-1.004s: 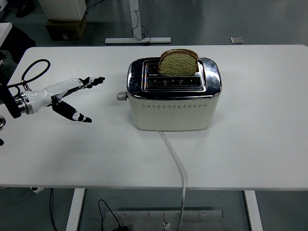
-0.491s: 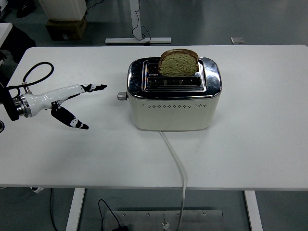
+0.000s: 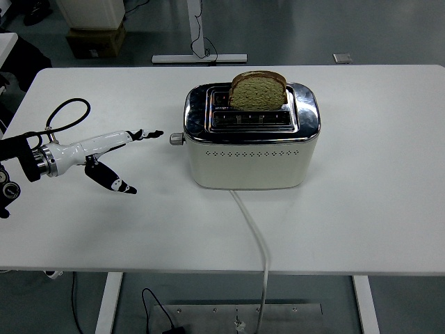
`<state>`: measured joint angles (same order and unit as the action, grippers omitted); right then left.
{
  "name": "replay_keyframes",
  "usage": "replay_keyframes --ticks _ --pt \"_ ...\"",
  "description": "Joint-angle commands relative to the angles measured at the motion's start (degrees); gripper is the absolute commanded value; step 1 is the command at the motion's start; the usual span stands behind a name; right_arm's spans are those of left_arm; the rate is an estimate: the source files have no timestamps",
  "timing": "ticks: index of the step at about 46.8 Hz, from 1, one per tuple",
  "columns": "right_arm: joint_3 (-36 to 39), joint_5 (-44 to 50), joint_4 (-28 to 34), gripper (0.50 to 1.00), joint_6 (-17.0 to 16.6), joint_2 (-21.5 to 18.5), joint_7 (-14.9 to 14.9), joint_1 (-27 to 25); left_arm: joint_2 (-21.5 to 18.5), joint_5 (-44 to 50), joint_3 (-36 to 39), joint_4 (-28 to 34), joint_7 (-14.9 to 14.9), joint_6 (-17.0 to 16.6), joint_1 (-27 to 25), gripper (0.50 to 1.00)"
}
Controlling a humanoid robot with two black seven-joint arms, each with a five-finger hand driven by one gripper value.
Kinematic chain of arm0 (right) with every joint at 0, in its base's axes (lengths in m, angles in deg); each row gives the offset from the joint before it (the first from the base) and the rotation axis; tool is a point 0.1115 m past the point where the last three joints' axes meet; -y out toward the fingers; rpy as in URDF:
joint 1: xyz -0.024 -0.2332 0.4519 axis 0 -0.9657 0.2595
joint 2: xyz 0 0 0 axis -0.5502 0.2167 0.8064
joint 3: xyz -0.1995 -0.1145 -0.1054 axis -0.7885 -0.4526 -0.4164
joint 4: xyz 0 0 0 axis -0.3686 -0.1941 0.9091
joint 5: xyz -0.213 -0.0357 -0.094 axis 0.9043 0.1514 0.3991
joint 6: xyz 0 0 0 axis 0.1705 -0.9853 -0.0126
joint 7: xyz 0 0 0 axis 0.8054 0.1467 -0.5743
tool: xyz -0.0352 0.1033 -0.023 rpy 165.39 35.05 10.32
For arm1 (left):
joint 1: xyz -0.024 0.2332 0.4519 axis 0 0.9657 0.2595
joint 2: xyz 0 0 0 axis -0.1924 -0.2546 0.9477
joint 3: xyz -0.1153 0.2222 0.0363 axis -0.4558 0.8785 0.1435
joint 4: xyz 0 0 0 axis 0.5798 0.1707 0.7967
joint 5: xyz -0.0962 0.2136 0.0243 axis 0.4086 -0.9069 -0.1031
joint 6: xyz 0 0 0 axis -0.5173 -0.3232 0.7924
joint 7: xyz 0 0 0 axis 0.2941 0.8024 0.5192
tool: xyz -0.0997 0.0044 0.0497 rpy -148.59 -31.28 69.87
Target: Press down toaster
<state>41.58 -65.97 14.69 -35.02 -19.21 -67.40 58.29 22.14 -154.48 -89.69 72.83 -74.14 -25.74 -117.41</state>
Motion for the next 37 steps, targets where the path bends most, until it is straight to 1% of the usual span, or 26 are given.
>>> replay_keyframes --ticks 1,22,37 --pt "0.1 0.0 0.0 0.998 0.0 0.0 0.0 0.0 0.1 0.0 0.0 0.1 0.0 -0.5 -0.2 1.000" --pt "0.0 0.0 0.0 0.998 0.0 0.0 0.0 0.0 0.0 -0.5 0.0 3.2 0.0 -0.7 -0.6 1.000" --pt "0.0 0.0 0.0 0.998 0.0 0.0 0.0 0.0 -0.1 -1.0 0.0 3.2 0.0 -0.7 -0.3 1.000"
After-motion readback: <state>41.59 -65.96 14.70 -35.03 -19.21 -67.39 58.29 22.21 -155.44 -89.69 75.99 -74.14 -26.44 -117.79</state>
